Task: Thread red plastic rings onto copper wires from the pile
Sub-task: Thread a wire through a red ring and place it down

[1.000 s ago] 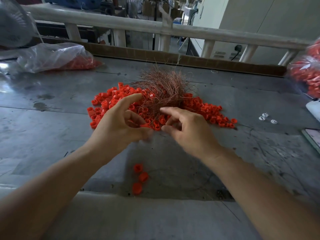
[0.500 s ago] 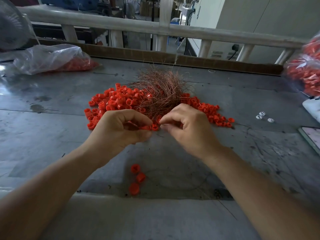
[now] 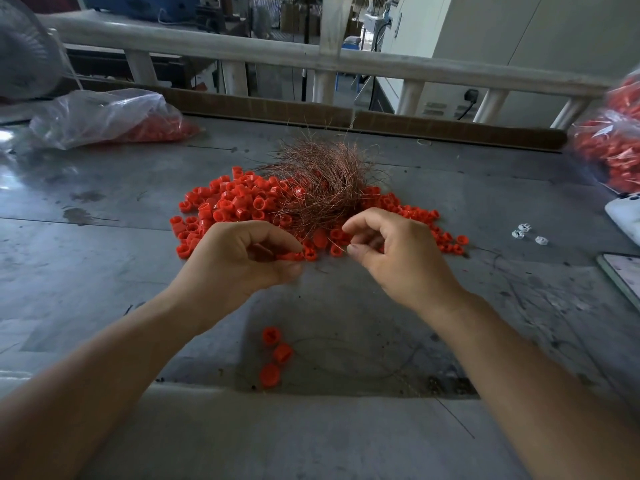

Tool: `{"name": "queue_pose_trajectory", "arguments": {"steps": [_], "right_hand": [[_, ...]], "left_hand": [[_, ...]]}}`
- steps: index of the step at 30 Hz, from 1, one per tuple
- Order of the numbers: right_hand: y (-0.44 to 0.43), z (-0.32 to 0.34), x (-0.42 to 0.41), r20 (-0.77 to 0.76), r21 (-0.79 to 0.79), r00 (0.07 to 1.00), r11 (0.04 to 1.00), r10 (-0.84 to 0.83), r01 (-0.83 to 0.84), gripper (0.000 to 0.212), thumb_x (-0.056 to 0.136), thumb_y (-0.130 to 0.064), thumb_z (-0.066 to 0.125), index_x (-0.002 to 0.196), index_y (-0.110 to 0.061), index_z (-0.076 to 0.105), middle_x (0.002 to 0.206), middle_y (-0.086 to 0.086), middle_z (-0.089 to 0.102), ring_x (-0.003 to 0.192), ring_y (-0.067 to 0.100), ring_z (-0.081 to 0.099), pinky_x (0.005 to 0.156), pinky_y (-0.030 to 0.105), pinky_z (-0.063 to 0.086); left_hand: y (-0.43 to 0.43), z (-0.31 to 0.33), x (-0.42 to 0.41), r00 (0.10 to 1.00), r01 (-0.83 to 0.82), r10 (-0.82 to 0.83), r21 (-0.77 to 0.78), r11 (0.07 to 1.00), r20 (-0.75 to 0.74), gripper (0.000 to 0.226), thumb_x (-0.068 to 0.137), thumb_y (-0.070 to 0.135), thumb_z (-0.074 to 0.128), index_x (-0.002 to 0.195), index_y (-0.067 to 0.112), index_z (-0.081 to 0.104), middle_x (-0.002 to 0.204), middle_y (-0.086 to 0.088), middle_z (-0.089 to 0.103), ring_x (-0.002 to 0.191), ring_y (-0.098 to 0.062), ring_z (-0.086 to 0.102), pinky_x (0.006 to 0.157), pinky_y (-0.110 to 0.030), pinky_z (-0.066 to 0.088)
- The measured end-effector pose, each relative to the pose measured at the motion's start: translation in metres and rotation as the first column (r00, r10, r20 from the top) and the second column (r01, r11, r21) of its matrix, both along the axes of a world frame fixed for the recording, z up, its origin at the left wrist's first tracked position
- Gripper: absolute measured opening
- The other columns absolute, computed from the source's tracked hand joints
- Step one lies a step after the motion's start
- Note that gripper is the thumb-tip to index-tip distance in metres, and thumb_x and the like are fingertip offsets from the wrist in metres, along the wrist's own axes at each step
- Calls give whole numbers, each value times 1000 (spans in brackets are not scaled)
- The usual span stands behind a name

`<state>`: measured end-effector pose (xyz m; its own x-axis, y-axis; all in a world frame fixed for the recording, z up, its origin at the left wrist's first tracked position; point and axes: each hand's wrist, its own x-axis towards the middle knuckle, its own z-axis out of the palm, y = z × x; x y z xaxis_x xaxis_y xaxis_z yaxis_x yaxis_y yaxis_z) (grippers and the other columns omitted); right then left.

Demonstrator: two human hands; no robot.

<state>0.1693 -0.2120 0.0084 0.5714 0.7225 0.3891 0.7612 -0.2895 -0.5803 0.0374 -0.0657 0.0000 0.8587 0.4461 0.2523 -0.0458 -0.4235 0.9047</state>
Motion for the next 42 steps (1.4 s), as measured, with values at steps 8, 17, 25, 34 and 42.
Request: {"name": "queue_pose_trajectory", "arguments": {"steps": [8,17,25,34,42], "right_hand": [[2,1,-11,146,79,963,968,226,-239,21,75,-8,71,96,-9,72,84,0,68,77,5,60,75,15,47],[-25,41,14,-82,691,990,722,119,-30,14,79,-7,66,86,-18,65,81,-23,68,83,-1,64,75,14,48],[-31,42,16,249,775,950,628,-191,-77,15,91,-8,53,93,-23,53,92,4,61,84,23,63,78,33,49],[-13,24,-19,435,275,890,921,138,-278,16,79,-14,68,90,-4,70,75,5,68,69,8,60,65,16,48],[-8,21,-33,190,278,963,931,190,-238,7,73,-14,71,77,-8,71,70,1,65,67,9,57,64,15,45]], "left_hand": [[-2,2,-1,1000,14,-13,55,998,-15,31,49,36,70,80,42,69,72,18,68,62,-3,63,62,-13,52],[0,0,-4,1000,24,-24,58,998,-16,50,65,-6,75,80,41,72,85,10,69,77,-13,66,75,-25,56],[-5,5,-4,997,32,-18,-203,979,70,31,47,10,72,73,27,73,74,5,71,68,-8,66,62,-13,51],[-17,12,-6,984,118,-80,-243,963,162,24,52,3,70,69,20,72,72,1,72,62,-3,65,58,-12,51],[-23,15,-8,977,152,-97,-297,943,191,30,47,14,72,75,26,75,72,3,72,67,-7,68,61,-16,53]]}}
